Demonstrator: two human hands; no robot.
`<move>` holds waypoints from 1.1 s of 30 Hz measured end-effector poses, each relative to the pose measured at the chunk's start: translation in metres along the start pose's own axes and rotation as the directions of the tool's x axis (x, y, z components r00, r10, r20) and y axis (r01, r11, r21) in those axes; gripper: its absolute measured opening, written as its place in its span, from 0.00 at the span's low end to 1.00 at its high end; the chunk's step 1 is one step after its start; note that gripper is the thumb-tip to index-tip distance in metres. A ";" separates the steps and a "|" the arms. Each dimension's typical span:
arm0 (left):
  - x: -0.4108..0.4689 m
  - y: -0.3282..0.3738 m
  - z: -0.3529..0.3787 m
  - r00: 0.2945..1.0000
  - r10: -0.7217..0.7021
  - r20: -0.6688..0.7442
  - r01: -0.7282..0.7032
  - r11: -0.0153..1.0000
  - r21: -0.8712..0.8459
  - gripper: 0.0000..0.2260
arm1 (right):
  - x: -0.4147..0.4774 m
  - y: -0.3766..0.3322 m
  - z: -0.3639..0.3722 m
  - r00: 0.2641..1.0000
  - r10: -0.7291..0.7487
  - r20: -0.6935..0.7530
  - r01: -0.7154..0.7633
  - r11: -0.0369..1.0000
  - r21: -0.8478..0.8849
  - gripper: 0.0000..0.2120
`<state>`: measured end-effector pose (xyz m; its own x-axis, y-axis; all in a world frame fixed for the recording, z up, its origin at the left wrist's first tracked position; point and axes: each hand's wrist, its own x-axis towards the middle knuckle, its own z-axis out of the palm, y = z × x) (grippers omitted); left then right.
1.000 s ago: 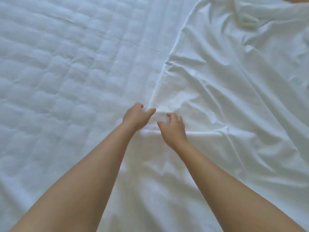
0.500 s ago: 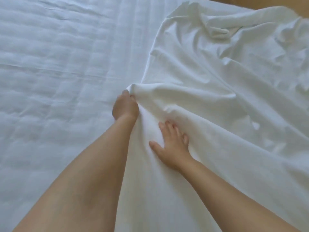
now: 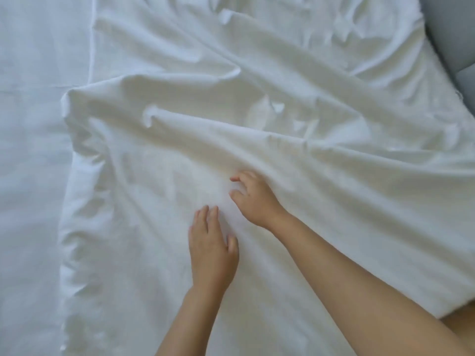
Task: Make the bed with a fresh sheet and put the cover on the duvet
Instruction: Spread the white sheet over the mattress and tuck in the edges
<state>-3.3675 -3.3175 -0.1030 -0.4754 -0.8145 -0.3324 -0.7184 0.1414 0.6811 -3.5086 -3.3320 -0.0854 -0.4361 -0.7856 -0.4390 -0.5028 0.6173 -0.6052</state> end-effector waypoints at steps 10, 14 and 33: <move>-0.129 0.141 0.193 0.879 0.074 0.471 -0.195 0.958 0.212 0.28 | -0.199 0.300 -0.136 0.910 0.411 -0.059 -0.414 0.908 -0.062 0.22; -0.157 0.208 0.262 0.810 -0.015 0.587 -0.171 0.950 0.261 0.27 | -0.250 0.409 -0.202 0.797 0.566 -0.212 -0.557 0.824 0.106 0.21; -0.141 0.410 0.427 0.723 0.002 0.691 -0.189 0.962 0.195 0.19 | -0.262 0.551 -0.310 0.575 0.521 -0.630 -0.442 0.846 0.297 0.06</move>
<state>-3.8118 -2.9043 -0.0555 -0.6956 -0.2000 -0.6900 -0.7009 0.3994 0.5909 -3.9028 -2.7723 -0.0982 -0.9834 -0.1029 -0.1495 -0.0113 0.8570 -0.5152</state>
